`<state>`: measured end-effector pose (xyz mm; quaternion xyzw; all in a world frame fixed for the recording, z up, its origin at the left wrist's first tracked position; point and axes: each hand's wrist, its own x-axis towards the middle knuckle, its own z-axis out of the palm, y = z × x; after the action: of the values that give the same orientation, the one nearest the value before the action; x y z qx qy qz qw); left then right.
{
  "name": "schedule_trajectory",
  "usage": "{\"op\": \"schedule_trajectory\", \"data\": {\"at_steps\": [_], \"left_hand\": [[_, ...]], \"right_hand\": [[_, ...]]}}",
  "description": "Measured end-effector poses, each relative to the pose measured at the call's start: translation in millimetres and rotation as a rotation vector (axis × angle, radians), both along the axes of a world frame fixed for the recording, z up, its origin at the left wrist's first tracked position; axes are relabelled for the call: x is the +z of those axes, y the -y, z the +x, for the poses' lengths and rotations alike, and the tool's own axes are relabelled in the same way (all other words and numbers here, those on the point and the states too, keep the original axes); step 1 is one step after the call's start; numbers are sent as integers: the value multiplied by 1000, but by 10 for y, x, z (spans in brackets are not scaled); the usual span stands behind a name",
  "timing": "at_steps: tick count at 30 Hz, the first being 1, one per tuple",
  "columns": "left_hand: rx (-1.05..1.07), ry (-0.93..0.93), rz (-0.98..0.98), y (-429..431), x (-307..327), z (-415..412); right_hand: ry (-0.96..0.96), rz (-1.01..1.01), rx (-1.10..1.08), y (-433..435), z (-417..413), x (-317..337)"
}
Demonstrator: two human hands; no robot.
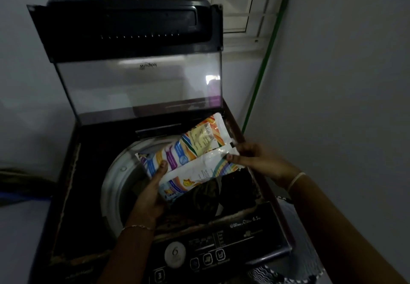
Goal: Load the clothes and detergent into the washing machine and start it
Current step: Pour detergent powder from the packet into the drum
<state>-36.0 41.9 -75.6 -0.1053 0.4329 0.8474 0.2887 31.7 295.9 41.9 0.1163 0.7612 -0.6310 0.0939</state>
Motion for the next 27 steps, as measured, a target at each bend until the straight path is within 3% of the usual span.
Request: {"op": "schedule_trajectory", "data": {"at_steps": [9,27], "left_hand": [[-4,-127,-186,-12,-22,-17],[91,-251,-286,-70,170,95]], "right_hand": [[-3,-80,-168,-72,193,-427],[-98,100,-284,-197,158,-779]]}}
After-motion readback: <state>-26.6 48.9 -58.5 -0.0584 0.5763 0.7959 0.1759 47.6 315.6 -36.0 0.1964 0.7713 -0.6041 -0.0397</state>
